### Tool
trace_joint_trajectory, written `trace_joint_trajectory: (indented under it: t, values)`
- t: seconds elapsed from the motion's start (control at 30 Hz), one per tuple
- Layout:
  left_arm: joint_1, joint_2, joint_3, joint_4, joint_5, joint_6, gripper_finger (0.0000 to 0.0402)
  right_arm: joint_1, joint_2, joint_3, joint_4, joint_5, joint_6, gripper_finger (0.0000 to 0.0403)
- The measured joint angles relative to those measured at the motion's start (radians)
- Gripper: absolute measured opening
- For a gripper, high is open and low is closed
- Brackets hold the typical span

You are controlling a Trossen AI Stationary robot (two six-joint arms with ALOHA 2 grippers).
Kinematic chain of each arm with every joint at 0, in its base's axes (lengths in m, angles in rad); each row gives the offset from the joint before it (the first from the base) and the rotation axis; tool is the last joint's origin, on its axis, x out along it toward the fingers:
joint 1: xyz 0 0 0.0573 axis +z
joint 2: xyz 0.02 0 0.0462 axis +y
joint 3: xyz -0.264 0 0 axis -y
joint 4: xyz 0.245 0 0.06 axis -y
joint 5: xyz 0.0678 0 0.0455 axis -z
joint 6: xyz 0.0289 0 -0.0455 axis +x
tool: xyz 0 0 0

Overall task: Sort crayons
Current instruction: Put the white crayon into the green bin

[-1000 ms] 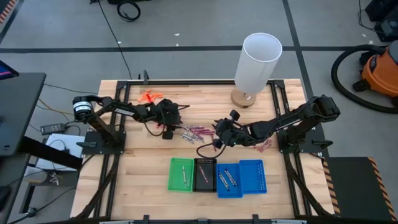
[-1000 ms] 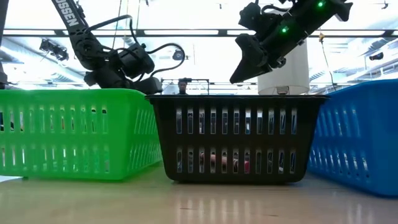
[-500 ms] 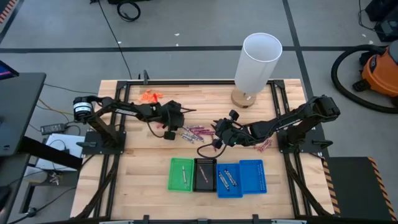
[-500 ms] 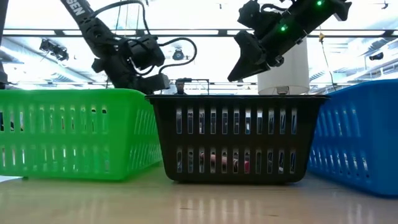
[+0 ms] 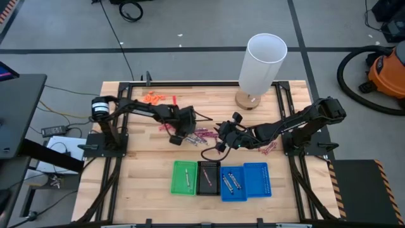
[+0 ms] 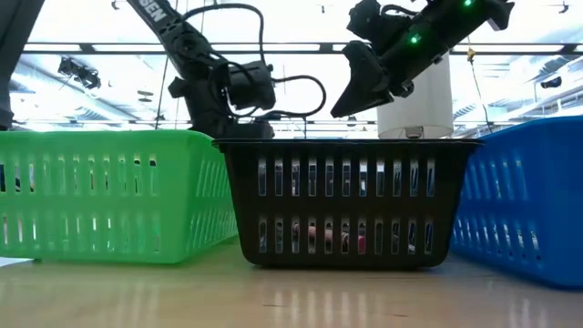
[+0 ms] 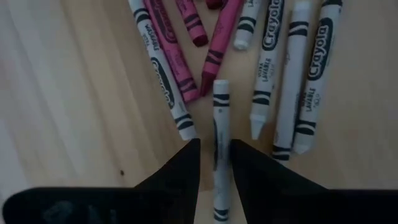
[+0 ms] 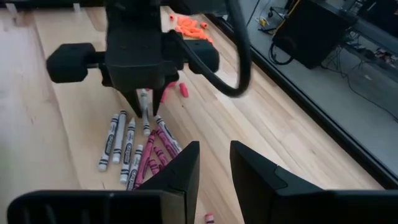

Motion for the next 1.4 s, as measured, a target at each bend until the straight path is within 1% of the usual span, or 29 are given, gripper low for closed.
trace_joint_trajectory:
  t: [0.17, 0.23, 0.33, 0.47, 0.57, 0.63, 0.73, 0.87, 1.17, 1.3, 1.4]
  values:
    - [0.000, 0.011, 0.009, -0.004, 0.000, 0.000, 0.0102, 0.011, 0.000, 0.000, -0.005, 0.000, 0.000, 0.0098]
    - [0.000, 0.011, 0.009, -0.007, 0.000, 0.000, 0.0095, 0.012, 0.000, 0.000, -0.005, 0.000, 0.000, 0.0098]
    - [0.000, 0.012, 0.008, -0.017, 0.001, 0.000, 0.0069, 0.011, 0.000, 0.000, -0.004, 0.001, 0.000, 0.0098]
    - [-0.003, 0.006, 0.008, -0.023, -0.001, -0.003, 0.0019, 0.011, 0.000, 0.000, -0.003, 0.001, 0.000, 0.0098]
    - [-0.015, -0.003, 0.007, -0.027, -0.022, -0.011, 0.0011, 0.011, 0.000, 0.000, -0.003, 0.002, 0.000, 0.0098]
    - [-0.031, -0.011, 0.006, -0.037, -0.062, -0.027, 0.0013, 0.011, 0.000, 0.000, -0.003, 0.002, 0.001, 0.0098]
    - [-0.060, -0.036, -0.001, -0.098, -0.136, -0.055, 0.0014, 0.012, 0.000, 0.000, -0.003, 0.002, 0.014, 0.0098]
    - [-0.103, -0.074, 0.000, -0.123, -0.231, -0.121, 0.0014, 0.023, 0.000, 0.000, -0.007, 0.003, 0.026, 0.0098]
    - [-0.214, -0.128, 0.000, -0.138, -0.410, -0.271, 0.0014, 0.029, 0.000, 0.000, -0.020, 0.017, 0.022, 0.0098]
    - [-0.279, -0.165, 0.001, -0.147, -0.488, -0.336, 0.0014, 0.037, 0.000, 0.000, -0.039, 0.059, 0.019, 0.0098]
    - [-0.330, -0.195, 0.002, -0.159, -0.539, -0.358, 0.0014, 0.042, 0.000, 0.000, -0.050, 0.070, 0.019, 0.0098]
